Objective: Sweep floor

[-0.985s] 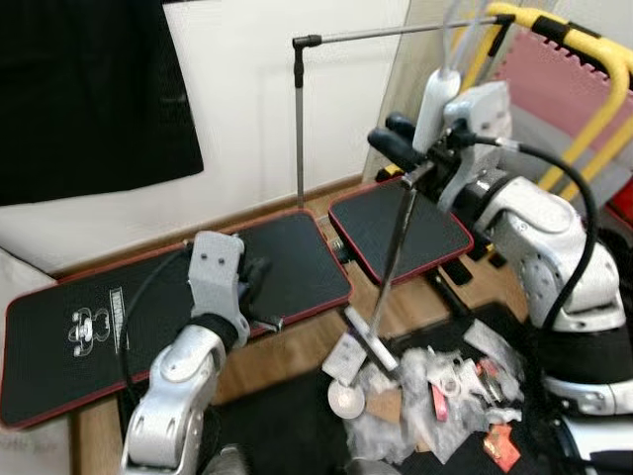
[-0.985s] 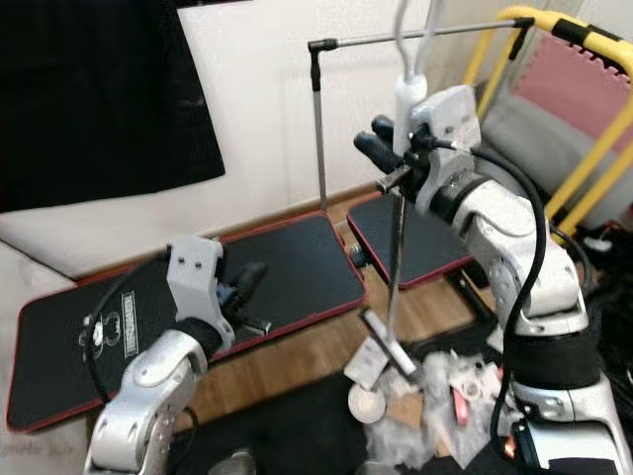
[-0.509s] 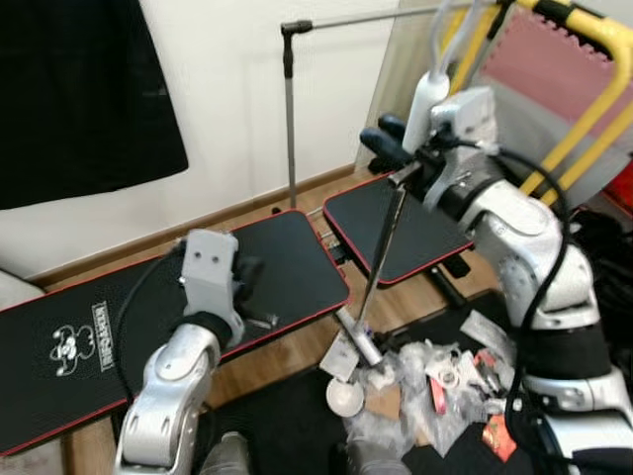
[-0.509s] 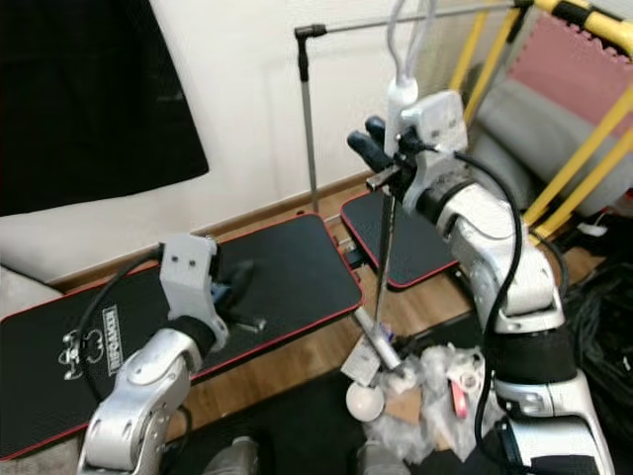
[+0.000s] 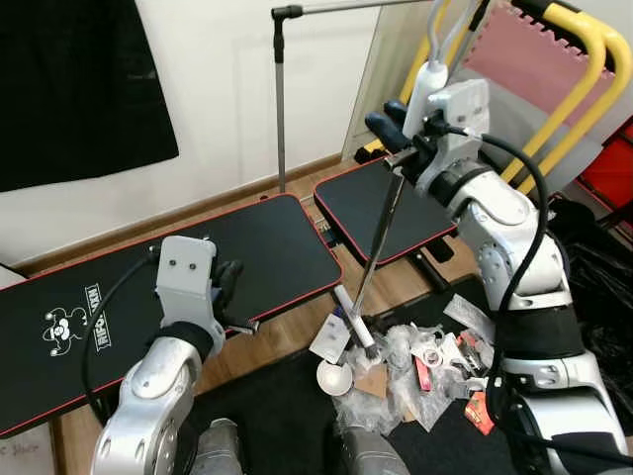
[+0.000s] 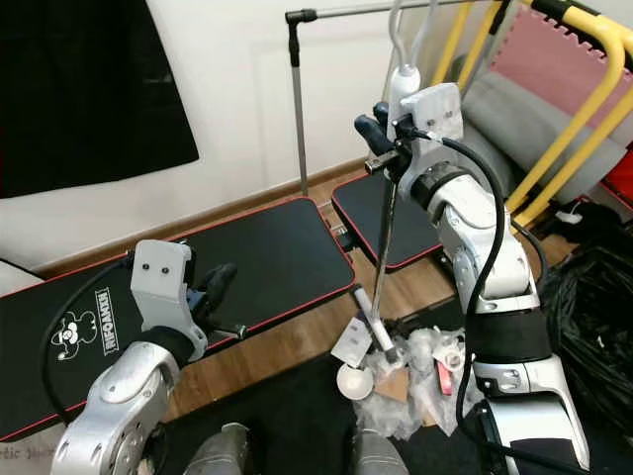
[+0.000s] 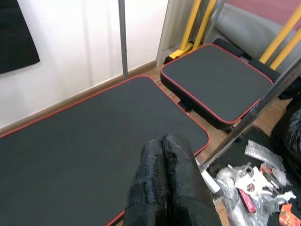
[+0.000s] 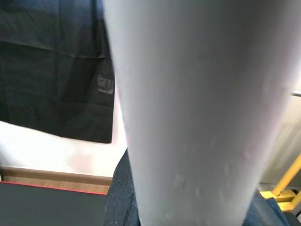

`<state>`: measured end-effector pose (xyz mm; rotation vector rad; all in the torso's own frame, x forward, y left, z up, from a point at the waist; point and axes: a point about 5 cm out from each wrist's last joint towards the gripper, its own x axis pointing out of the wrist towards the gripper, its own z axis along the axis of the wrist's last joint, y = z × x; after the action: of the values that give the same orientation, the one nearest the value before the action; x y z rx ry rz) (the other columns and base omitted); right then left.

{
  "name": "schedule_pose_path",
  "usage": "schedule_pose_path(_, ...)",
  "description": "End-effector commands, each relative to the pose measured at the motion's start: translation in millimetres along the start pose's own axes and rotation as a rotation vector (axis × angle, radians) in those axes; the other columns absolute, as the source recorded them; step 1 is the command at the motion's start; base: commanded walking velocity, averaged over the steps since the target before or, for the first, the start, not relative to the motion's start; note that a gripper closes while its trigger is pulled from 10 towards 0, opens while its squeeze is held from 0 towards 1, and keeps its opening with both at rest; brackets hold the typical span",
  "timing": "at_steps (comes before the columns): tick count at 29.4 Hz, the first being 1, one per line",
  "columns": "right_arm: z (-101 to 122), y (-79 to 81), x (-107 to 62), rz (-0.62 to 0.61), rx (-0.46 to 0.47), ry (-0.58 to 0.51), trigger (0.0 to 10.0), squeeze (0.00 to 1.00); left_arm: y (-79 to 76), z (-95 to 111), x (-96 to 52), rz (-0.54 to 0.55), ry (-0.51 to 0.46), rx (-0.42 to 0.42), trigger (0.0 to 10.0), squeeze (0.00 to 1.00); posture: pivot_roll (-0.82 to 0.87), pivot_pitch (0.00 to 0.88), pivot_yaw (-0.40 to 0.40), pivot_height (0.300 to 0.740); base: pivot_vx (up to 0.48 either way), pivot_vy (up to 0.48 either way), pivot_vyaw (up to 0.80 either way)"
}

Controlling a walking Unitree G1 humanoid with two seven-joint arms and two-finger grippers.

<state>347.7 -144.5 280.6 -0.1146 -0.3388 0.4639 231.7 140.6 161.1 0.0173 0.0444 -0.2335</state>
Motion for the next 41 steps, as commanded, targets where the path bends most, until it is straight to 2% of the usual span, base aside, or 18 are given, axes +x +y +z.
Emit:
schedule_pose_path(1, 17.0, -5.7, 2.6, -0.016, -0.014, -0.084, 10.0, 0.0, -5.6, 0.2, -3.8, -0.045, 0.007, -0.013, 10.0, 0.0, -0.08, 0.317, -0.148, 0.74, 0.0, 0.0, 0.0)
schedule_pose_path(7, 29.2, -2.9, 11.8, 0.007, -0.009, -0.141, 10.0, 0.0, -7.4, 1.3, -7.3, -0.05, 0.009, -0.016, 10.0, 0.0, -0.08, 0.33, -0.154, 0.74, 0.0, 0.0, 0.0)
schedule_pose_path(9, 33.4, -3.9, 19.3, 0.006, -0.024, -0.16, 10.0, 0.0, -8.4, 2.2, -9.5, -0.051, 0.011, -0.019, 10.0, 0.0, -0.07, 0.339, -0.156, 0.74, 0.0, 0.0, 0.0)
schedule_pose_path(19, 42.3, -4.0, 31.0, 0.018, -0.076, -0.207, 10.0, 0.0, -10.6, 4.6, -16.4, -0.05, 0.018, -0.028, 10.0, 0.0, -0.07, 0.363, -0.162, 0.74, 0.0, 0.0, 0.0)
schedule_pose_path(34, 25.5, 9.1, 43.8, 0.037, -0.058, -0.197, 10.0, 0.0, -12.6, 7.8, -24.9, -0.049, 0.027, -0.037, 10.0, 0.0, -0.06, 0.388, -0.166, 0.74, 0.0, 0.0, 0.0)
schedule_pose_path(41, 14.4, 17.5, 48.1, 0.04, -0.096, -0.16, 10.0, 0.0, -13.6, 9.1, -27.4, -0.048, 0.031, -0.041, 10.0, 0.0, -0.05, 0.394, -0.171, 0.74, 0.0, 0.0, 0.0)
